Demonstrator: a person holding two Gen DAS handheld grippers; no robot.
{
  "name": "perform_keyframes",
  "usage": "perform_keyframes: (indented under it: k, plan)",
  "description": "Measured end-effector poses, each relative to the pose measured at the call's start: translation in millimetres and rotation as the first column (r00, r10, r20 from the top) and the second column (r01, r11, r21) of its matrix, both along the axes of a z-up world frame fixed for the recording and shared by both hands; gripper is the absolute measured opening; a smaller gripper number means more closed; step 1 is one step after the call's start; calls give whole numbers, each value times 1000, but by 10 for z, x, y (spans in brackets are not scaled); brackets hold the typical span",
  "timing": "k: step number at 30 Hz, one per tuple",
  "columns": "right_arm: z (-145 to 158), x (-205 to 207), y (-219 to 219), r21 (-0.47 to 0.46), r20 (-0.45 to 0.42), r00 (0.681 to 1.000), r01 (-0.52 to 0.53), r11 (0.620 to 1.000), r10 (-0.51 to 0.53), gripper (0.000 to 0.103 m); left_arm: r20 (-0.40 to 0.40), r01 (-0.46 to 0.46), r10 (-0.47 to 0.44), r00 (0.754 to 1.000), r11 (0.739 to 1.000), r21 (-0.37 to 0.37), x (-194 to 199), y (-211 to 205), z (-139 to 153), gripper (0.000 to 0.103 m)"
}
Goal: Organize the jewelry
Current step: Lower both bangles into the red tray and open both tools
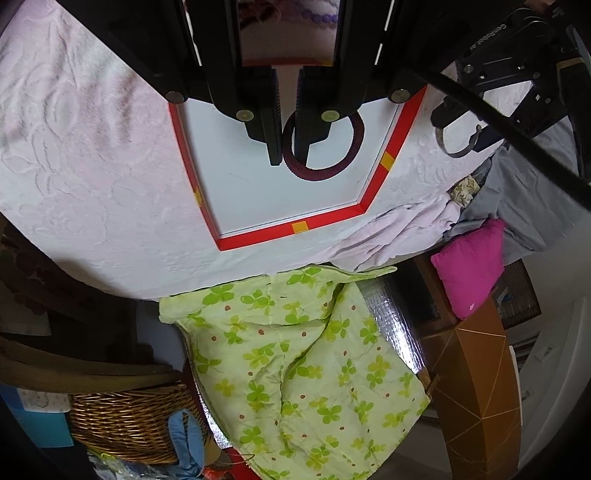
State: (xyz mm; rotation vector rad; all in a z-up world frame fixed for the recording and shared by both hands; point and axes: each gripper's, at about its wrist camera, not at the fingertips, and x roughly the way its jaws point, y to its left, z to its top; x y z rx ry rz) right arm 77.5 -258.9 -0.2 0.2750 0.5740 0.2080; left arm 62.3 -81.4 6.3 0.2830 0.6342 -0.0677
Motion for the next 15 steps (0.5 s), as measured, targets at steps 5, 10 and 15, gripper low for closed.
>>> perform_keyframes:
  k: [5, 10, 15]
  plan:
    - [-54, 159, 74, 1, -37, 999, -6, 1000, 6, 7, -16, -9, 9, 1000, 1000, 4, 122, -17, -91, 62]
    - [-156, 271, 130, -3, -88, 996, -12, 1000, 12, 7, -33, -13, 13, 999, 1000, 9, 230, -28, -194, 62]
    - [-253, 325, 152, -26, -127, 992, -10, 1000, 6, 7, -60, -17, 18, 998, 1000, 14, 335, -23, -312, 62]
